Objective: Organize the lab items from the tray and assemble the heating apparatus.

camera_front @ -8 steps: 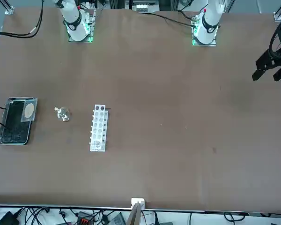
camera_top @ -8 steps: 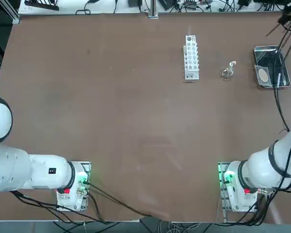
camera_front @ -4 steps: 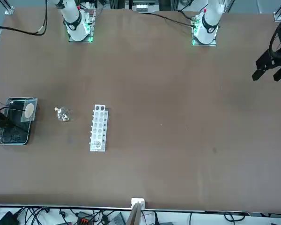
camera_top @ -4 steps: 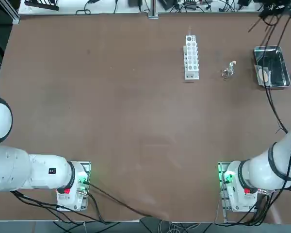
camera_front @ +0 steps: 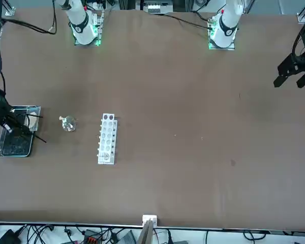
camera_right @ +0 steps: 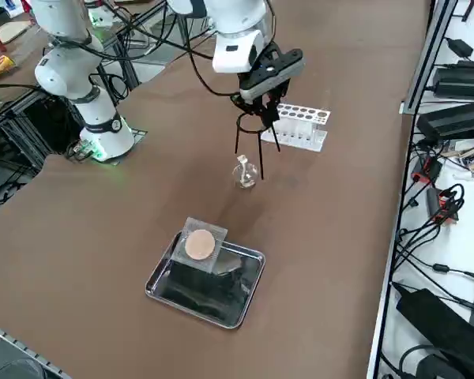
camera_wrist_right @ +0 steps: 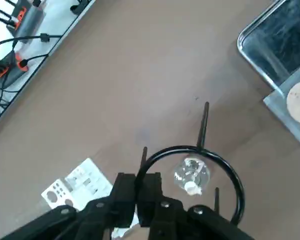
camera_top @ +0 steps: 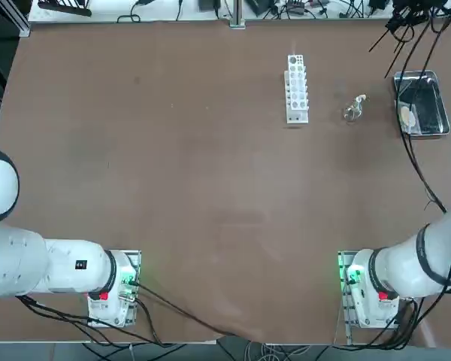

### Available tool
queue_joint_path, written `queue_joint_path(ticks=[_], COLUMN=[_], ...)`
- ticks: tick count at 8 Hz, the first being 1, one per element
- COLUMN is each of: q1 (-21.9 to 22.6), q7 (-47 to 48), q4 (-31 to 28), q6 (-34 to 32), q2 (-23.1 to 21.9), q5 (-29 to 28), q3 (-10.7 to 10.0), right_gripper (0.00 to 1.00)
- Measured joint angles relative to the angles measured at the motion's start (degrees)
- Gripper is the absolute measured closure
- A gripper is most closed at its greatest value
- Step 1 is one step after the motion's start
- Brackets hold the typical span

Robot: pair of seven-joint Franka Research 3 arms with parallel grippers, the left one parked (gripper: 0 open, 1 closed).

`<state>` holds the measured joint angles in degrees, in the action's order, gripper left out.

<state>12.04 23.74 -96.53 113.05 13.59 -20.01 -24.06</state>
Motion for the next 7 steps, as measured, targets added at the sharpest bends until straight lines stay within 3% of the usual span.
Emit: queue_joint_path(ticks=[3,7], q1=[4.36,7.0], q7=[0.0,0.72], q4=[-12.85,-18.78], q6=[7.61,9.35], q2=[-6.52,-7.47], q5=[-0.03,0.45], q3=[0.01,0.02], right_gripper=[0.93,0.93])
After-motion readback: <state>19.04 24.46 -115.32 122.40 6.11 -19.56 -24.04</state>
